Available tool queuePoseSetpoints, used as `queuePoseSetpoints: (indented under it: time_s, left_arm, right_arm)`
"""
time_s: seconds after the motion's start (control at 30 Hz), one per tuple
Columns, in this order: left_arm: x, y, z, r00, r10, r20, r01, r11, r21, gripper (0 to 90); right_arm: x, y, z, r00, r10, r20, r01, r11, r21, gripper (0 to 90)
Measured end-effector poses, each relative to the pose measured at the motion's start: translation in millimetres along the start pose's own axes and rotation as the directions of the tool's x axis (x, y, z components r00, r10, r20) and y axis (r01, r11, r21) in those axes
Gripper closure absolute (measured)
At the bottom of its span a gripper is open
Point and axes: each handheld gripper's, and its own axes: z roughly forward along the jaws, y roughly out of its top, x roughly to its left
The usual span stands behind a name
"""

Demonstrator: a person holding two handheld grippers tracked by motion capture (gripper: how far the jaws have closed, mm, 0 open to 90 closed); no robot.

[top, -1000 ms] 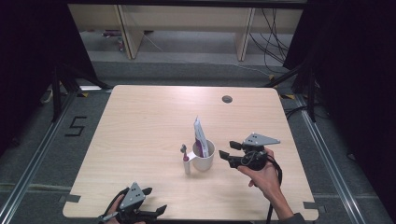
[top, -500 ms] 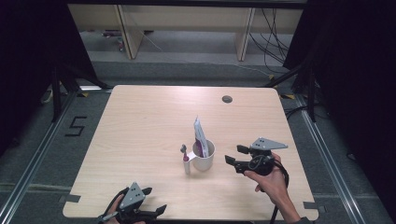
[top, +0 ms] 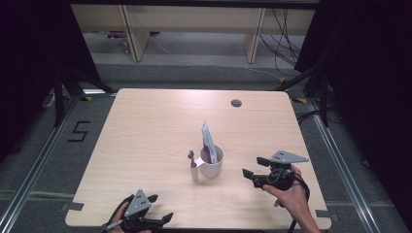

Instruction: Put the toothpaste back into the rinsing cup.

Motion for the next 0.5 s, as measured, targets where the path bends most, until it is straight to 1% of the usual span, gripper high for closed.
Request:
queuePoseSetpoints:
  time_s: [0.03, 0.07, 0.13, 0.17, 0.2, 0.23, 0.27, 0.3, 0.33, 0.37, 0.4, 0.43, 0.47, 0.5]
  left_arm:
    - [0.0, -0.3, 0.3, 1.0, -0.001, 0.002, 0.001, 1.0, -0.005, 19.1]
    - [0.0, 0.1, -0.1, 1.0, 0.0, -0.001, 0.0, 1.0, 0.001, 19.1]
    - [-0.1, 0.3, -0.1, 1.0, -0.003, 0.0, 0.003, 1.0, -0.003, 19.1]
    - [0.0, 0.0, -0.1, 1.0, -0.001, 0.002, 0.001, 1.0, 0.0, 19.0]
    - [-0.7, -1.2, 1.0, 0.9999, -0.009, 0.004, 0.009, 0.9999, -0.009, 19.0]
    - [-0.6, -1.6, 0.8, 1.0, -0.005, 0.004, 0.005, 1.0, -0.006, 19.0]
    - [-0.7, -1.4, 0.0, 1.0, -0.003, 0.0, 0.003, 1.0, -0.002, 19.1]
    - [-0.2, -1.3, -0.2, 1.0, 0.0, -0.001, 0.0, 1.0, -0.008, 19.0]
    - [0.5, -0.8, -1.4, 1.0, 0.006, -0.005, -0.006, 1.0, 0.002, 19.1]
    - [0.6, -1.1, -1.5, 1.0, 0.0, -0.006, 0.0, 1.0, 0.001, 19.1]
    - [0.8, -1.8, -1.4, 1.0, -0.003, -0.006, 0.003, 1.0, 0.001, 19.1]
    - [0.8, -2.6, -0.5, 1.0, -0.008, -0.002, 0.008, 0.9999, -0.008, 19.1]
    - [0.6, -2.6, -0.9, 1.0, -0.006, -0.005, 0.006, 1.0, -0.003, 19.0]
    - [0.3, -2.5, -1.2, 0.9999, -0.007, -0.007, 0.007, 1.0, -0.004, 19.1]
  right_arm:
    - [-1.3, -0.9, -1.1, 0.9999, -0.011, 0.002, 0.011, 1.0, 0.006, 24.1]
    - [-3.8, -2.7, -1.8, 0.9994, -0.034, 0.009, 0.034, 0.999, 0.002, 24.2]
    - [-3.8, -6.0, -1.7, 0.9999, -0.011, 0.012, 0.011, 1.0, 0.001, 24.1]
    - [-2.2, -7.3, -3.6, 0.9998, 0.02, 0.004, -0.02, 1.0, 0.024, 24.1]
    - [-4.8, -8.4, -2.4, 0.9998, -0.014, 0.011, 0.014, 1.0, 0.004, 24.0]
    - [-4.4, -10.1, -3.4, 0.9999, -0.009, 0.005, 0.009, 1.0, 0.012, 23.9]
    - [-2.2, -11.5, -3.9, 0.9999, 0.015, 0.003, -0.015, 1.0, 0.018, 23.8]
    - [-3.6, -12.2, -4.2, 0.9997, -0.014, 0.019, 0.014, 1.0, 0.006, 23.7]
    - [-3.6, -12.7, -5.3, 0.9998, -0.02, 0.007, 0.02, 1.0, 0.014, 23.6]
    - [-1.5, -13.4, -6.6, 0.9999, 0.003, 0.012, -0.004, 1.0, 0.02, 23.6]
    - [-2.5, -14.2, -7.2, 0.9998, -0.018, 0.011, 0.018, 1.0, 0.013, 23.4]
    - [-0.8, -15.7, -7.8, 1.0, 0.008, 0.006, -0.008, 1.0, 0.014, 23.2]
    - [1.1, -16.6, -9.4, 0.9998, 0.021, 0.001, -0.021, 1.0, 0.021, 22.6]
    - [-0.8, -17.7, -9.7, 0.9998, -0.015, 0.011, 0.015, 1.0, 0.011, 22.3]
